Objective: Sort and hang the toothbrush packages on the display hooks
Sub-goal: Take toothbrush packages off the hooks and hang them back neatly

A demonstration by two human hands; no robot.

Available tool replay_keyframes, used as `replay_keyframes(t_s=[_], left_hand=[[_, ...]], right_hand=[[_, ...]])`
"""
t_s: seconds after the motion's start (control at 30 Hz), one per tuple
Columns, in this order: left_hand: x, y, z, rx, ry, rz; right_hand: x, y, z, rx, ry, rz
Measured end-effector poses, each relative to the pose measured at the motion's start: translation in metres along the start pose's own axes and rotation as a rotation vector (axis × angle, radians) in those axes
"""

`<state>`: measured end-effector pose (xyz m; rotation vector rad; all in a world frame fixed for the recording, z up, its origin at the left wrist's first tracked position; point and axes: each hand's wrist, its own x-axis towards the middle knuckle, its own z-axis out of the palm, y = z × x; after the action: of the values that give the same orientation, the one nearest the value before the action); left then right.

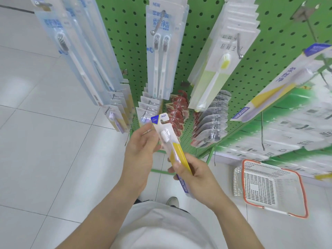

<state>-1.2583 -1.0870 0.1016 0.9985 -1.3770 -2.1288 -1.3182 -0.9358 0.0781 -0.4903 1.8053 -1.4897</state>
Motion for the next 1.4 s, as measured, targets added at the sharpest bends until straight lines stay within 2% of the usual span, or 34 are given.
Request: replay_keyframes(t_s=[0.1, 0.23, 0.37, 0.57, 0.8, 0.93, 1.03, 1.23, 1.4], left_hand=[[-0.011, -0.004, 0.011, 0.184, -0.083, 0.056], [-0.009, -0.013, 0.011, 0.192, -0.078, 0.094], [0.003, -0.006, 0.003, 0.087, -0.096, 0.089], [0.011, -0.001, -0.005, -0.077, -0.137, -0.041], [0.013, 0.004, -0.009, -0.267, -0.210, -0.188], [0.014, 0.006, -0.005, -0.282, -0.156, -0.197], [0.015, 0.006, -0.005, -0.204, -0.132, -0.156], [0.013, 0.005, -0.004, -0.091, -0.180, -0.120], [0.012, 0.002, -0.004, -0.067, -0.199, -0.082]], right_hand=[[0.004, 0.000, 0.002, -0.206, 0.086, -0.067], [0.004, -0.009, 0.004, -0.342, 0.076, -0.072], [0.006, -0.016, -0.007, -0.217, 0.010, -0.040], [0.010, -0.017, -0.019, 0.010, -0.056, -0.036], [0.010, -0.017, -0.022, 0.042, -0.071, -0.007], [0.009, -0.019, -0.021, -0.025, -0.071, 0.009], [0.008, -0.020, -0.018, -0.036, -0.072, 0.017], [0.006, -0.019, -0.017, 0.014, -0.060, 0.024], [0.002, -0.019, -0.022, -0.037, -0.074, 0.067]])
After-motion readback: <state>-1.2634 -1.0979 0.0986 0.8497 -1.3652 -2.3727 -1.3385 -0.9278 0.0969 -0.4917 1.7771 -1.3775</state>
